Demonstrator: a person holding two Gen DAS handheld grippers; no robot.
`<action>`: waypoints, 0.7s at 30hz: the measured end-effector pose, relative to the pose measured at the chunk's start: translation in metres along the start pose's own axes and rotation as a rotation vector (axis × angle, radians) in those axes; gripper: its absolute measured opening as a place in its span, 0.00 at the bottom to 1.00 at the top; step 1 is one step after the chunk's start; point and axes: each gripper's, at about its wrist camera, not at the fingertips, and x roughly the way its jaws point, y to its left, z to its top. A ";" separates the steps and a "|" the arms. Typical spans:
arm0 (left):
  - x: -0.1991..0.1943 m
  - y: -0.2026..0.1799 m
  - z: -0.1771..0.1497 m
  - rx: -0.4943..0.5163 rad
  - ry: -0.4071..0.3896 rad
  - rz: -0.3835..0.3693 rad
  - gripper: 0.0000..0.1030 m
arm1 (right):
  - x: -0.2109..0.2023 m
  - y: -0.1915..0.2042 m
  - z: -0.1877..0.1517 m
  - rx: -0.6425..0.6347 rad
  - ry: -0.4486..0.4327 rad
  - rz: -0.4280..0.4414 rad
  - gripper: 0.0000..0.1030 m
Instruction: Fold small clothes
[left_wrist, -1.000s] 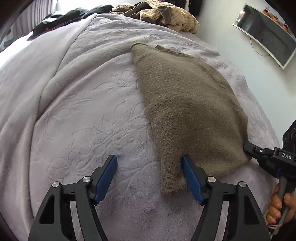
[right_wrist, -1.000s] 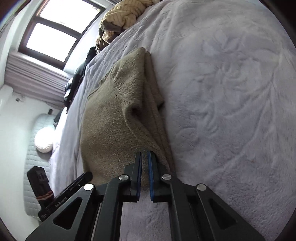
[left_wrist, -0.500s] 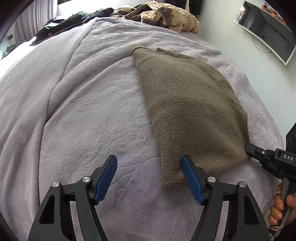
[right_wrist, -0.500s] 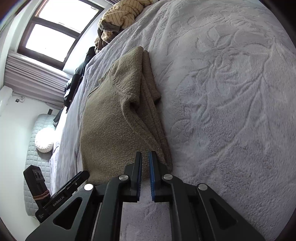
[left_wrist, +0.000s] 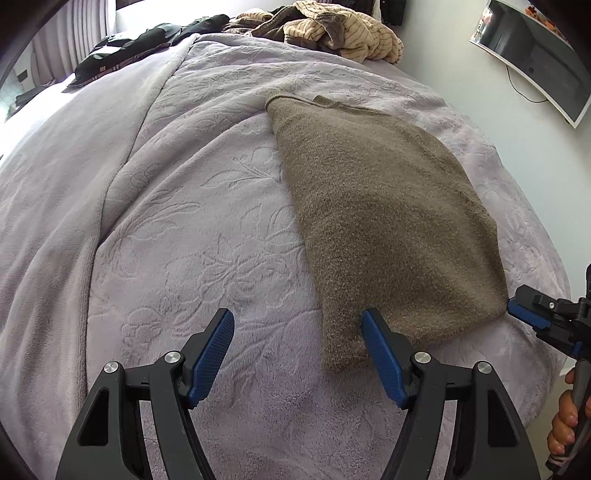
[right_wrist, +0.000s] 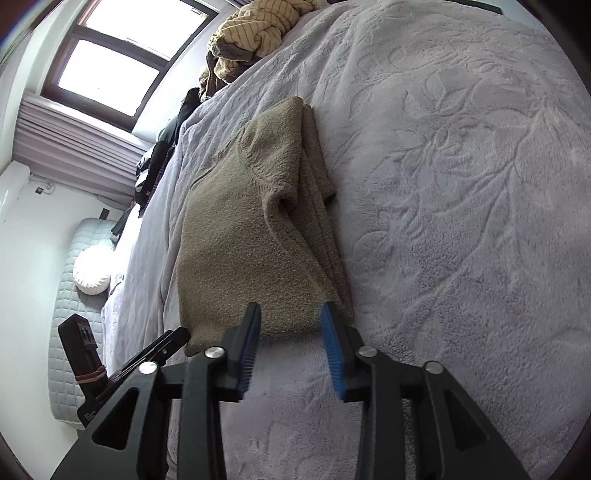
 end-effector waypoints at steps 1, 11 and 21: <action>0.001 0.000 0.000 -0.002 0.005 -0.001 0.73 | 0.000 0.001 0.000 -0.002 0.000 0.001 0.46; -0.006 -0.003 0.004 0.026 -0.037 0.055 1.00 | -0.001 0.002 0.001 0.000 0.005 0.011 0.56; 0.008 0.001 0.006 0.031 0.023 0.079 1.00 | -0.008 -0.002 0.012 -0.001 -0.019 -0.005 0.61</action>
